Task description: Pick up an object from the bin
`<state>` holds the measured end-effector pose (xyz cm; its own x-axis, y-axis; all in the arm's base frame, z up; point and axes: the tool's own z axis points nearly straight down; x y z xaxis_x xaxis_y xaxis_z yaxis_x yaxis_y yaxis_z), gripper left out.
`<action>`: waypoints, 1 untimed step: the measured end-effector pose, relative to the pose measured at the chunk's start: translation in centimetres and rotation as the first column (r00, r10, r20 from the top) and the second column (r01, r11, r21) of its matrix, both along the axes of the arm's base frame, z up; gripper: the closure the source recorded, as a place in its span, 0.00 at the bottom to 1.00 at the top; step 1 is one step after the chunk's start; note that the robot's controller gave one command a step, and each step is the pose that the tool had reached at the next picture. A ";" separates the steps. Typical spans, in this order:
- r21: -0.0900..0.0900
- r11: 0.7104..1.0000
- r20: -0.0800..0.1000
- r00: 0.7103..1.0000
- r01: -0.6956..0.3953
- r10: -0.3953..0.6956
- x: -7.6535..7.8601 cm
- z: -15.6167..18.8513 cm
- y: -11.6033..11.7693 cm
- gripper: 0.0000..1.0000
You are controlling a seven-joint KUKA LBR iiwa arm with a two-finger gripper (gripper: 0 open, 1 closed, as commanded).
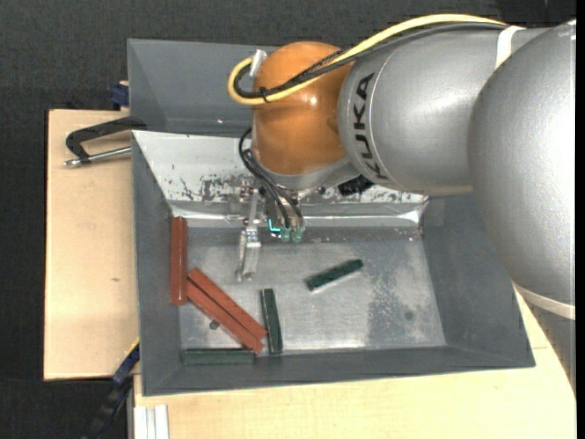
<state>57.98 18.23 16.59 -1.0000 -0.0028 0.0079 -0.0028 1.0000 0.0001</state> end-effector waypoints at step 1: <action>0.002 1.000 0.008 1.000 0.002 -0.002 0.2 0.5 -0.1 0.00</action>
Offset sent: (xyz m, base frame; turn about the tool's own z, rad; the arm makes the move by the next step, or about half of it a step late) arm -0.0609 0.0104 -0.0747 0.0042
